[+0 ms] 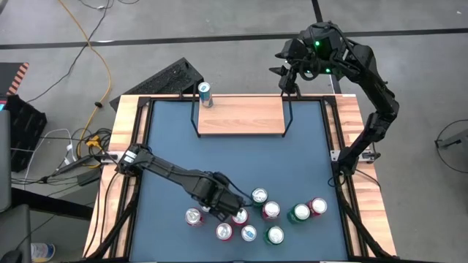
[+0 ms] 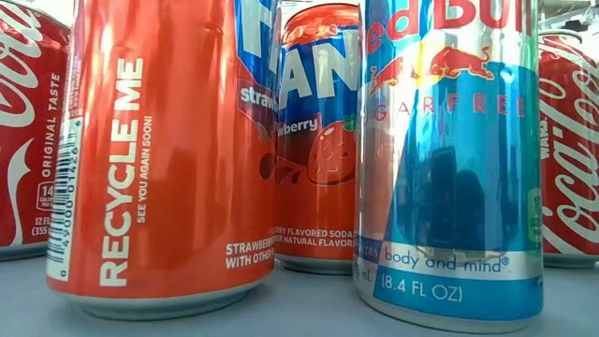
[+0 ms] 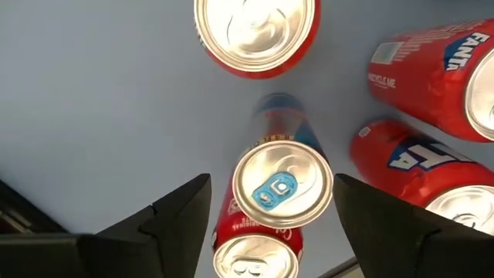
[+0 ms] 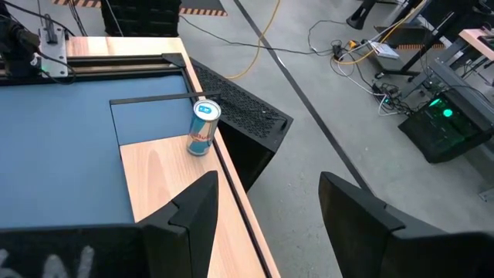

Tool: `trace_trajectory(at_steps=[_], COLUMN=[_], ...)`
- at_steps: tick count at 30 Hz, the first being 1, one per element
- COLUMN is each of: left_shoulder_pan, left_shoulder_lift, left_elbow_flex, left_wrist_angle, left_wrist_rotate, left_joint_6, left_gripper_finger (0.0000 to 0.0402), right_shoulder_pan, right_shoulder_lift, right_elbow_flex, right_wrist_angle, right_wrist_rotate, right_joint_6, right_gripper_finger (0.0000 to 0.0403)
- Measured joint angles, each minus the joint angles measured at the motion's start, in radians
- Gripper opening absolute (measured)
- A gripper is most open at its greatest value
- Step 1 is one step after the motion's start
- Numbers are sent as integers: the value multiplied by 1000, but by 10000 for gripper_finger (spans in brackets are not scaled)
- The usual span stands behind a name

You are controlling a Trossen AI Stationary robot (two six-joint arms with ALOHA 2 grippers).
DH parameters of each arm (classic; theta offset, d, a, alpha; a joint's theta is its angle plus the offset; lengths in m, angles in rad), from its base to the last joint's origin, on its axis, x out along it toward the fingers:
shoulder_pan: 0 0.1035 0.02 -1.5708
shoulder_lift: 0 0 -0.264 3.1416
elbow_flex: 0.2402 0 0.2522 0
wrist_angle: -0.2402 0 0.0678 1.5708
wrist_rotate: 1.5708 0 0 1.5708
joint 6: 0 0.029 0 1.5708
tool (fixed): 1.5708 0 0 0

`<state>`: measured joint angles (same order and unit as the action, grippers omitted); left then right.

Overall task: Place canned beverage on shelf
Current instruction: Put the left blue soda can on the shelf aligned with the other blue soda can

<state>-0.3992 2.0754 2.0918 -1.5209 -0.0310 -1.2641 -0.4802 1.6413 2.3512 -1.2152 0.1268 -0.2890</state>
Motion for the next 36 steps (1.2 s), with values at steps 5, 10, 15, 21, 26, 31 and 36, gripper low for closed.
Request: trace_trajectory(at_steps=[5, 10, 15, 21, 26, 31, 36], left_shoulder_pan=[0, -1, -1, -1, -3, -5, -8], left_shoulder_lift=[6, 6, 6, 6, 18, 20, 21], left_elbow_flex=[0, 0, 0, 0, 0, -1, -1], left_wrist_angle=[10, 17, 14, 20, 26, 27, 12], left_wrist_rotate=[12, 18, 10, 16, 25, 23, 16], left_joint_6=[-8, -20, -20, -30, -33, -32, -32], left_gripper_finger=[259, 259, 259, 259, 259, 259, 259], right_shoulder_pan=[0, 0, 0, 0, 0, 0, 0], right_shoulder_lift=[0, 0, 0, 0, 0, 0, 0], right_elbow_flex=[0, 0, 0, 0, 0, 0, 0], right_wrist_angle=[0, 0, 0, 0, 0, 0, 0], right_wrist_rotate=[0, 0, 0, 0, 0, 0, 0], right_joint_6=[0, 0, 0, 0, 0, 1, 1], right_gripper_finger=[217, 217, 217, 217, 217, 217, 217])
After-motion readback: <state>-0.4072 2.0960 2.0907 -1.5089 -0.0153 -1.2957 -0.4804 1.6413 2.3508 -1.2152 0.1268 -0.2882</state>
